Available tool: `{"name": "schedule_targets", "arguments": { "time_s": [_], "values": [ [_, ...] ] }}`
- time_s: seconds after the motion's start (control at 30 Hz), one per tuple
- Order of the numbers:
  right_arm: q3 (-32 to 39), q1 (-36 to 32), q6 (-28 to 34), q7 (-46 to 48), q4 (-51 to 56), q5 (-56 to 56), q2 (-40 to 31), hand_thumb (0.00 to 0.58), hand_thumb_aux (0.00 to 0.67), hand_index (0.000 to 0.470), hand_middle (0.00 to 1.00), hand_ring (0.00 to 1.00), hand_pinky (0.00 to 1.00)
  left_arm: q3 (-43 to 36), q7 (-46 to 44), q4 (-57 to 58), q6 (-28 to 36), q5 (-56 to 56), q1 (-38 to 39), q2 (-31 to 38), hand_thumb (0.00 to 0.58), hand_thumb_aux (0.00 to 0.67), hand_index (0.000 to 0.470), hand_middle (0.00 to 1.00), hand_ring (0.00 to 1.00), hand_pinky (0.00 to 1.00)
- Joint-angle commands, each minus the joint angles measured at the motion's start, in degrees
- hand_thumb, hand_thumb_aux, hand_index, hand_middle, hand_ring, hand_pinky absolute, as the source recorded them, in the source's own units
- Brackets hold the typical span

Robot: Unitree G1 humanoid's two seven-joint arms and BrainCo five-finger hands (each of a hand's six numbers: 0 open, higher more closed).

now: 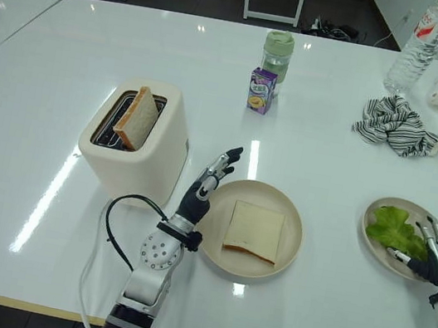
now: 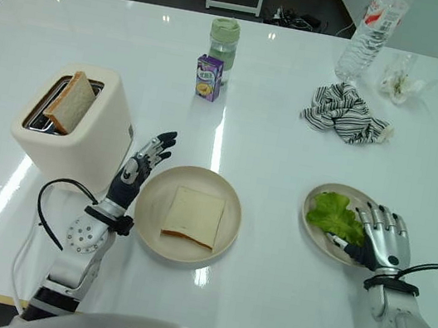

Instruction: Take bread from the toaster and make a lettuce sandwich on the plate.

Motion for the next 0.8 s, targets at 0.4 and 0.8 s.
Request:
{"name": "schedule_targets", "arguments": {
  "time_s": [0.4, 0.8],
  "values": [
    [4.6, -2.1, 0.0, -0.6, 2.7, 3.9, -1.2, 0.58, 0.67, 0.47, 0.0, 0.0, 0.0, 0.0, -0.2, 0.5, 1.2, 0.1, 0.4, 0.1, 0.0, 0.0, 0.0, 0.0, 0.0, 0.0],
    [-9.0, 11.4, 3.8, 4.5, -38.3, 10.7, -0.7, 0.58, 0.67, 0.47, 0.0, 0.0, 0.0, 1.2, 0.2, 2.3, 0.6, -0.9, -0.5, -0.3, 0.0, 0.0, 0.0, 0.0, 0.0, 0.0]
  ]
}}
